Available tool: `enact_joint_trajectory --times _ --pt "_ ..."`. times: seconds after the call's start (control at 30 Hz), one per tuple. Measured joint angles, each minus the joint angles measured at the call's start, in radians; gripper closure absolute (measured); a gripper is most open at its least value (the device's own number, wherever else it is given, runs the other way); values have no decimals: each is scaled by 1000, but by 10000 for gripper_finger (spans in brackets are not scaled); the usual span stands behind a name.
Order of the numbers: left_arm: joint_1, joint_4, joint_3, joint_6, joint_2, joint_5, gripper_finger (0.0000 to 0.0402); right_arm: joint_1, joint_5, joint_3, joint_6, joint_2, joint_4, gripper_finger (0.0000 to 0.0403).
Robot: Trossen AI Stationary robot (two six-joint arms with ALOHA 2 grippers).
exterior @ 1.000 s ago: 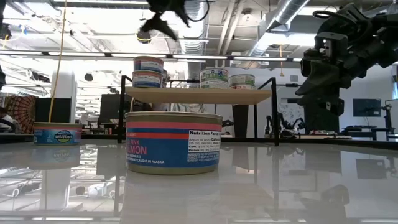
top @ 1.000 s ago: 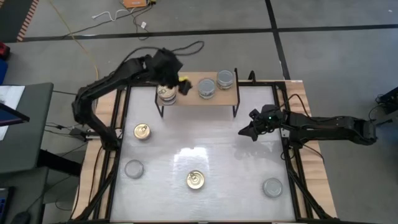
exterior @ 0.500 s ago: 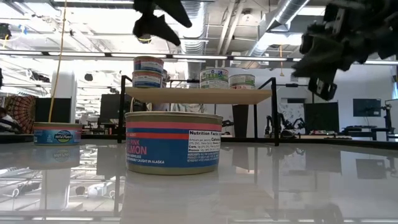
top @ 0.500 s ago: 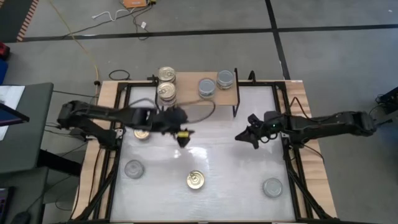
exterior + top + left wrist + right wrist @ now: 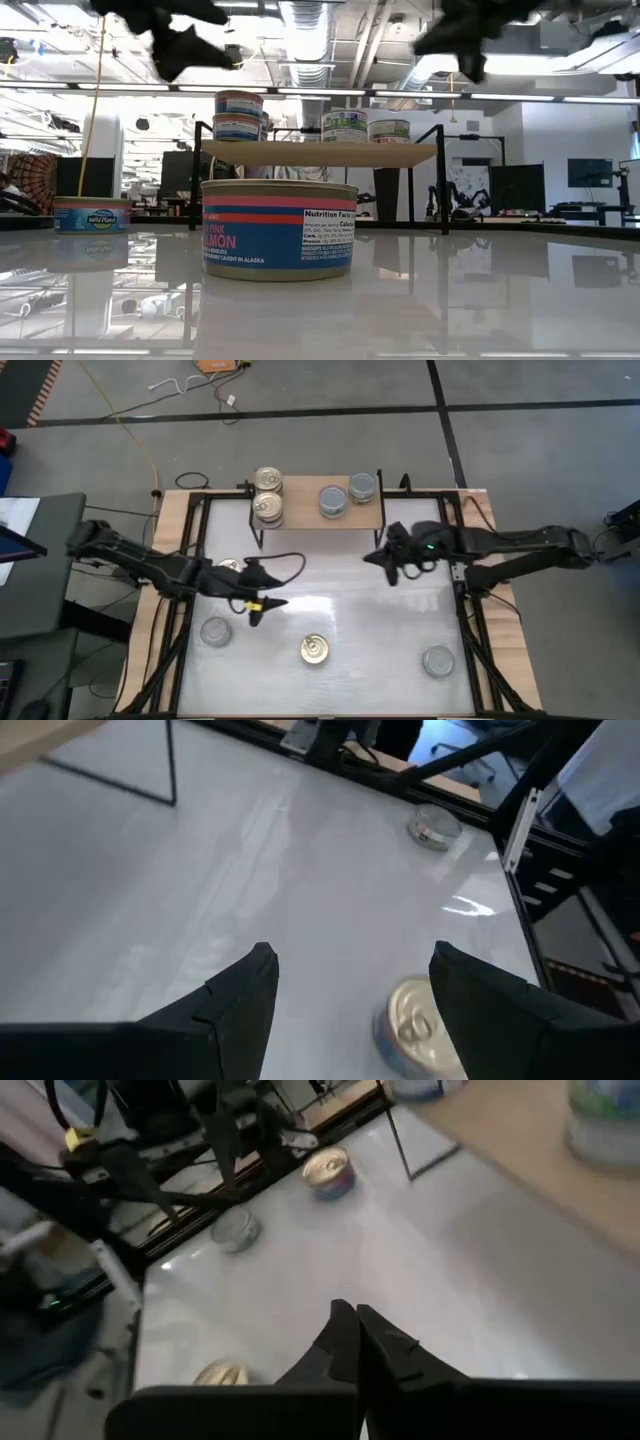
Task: Stack canned seafood by type on shelf
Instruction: Stack the green and white tuna can on top of the other green and white tuna can on the shelf
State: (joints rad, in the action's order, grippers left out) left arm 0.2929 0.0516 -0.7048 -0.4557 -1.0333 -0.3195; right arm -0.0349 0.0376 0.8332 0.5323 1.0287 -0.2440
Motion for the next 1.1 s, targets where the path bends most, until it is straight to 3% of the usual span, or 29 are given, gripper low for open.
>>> enact_joint_trajectory --times 0.17,0.3,0.53,0.77,1.1 --pt "32 -4 113 -25 187 -1 152 -46 5 252 -88 252 -64 386" --pt "57 1 171 -5 319 -1 152 -106 54 474 -150 429 -216 383" --pt "74 48 204 19 449 -1 152 -242 159 771 -245 633 -362 383" --pt "74 90 204 0 457 1 152 -338 161 867 -204 761 -443 383" --pt "74 185 204 -58 457 3 152 -304 169 873 -189 778 -559 383"
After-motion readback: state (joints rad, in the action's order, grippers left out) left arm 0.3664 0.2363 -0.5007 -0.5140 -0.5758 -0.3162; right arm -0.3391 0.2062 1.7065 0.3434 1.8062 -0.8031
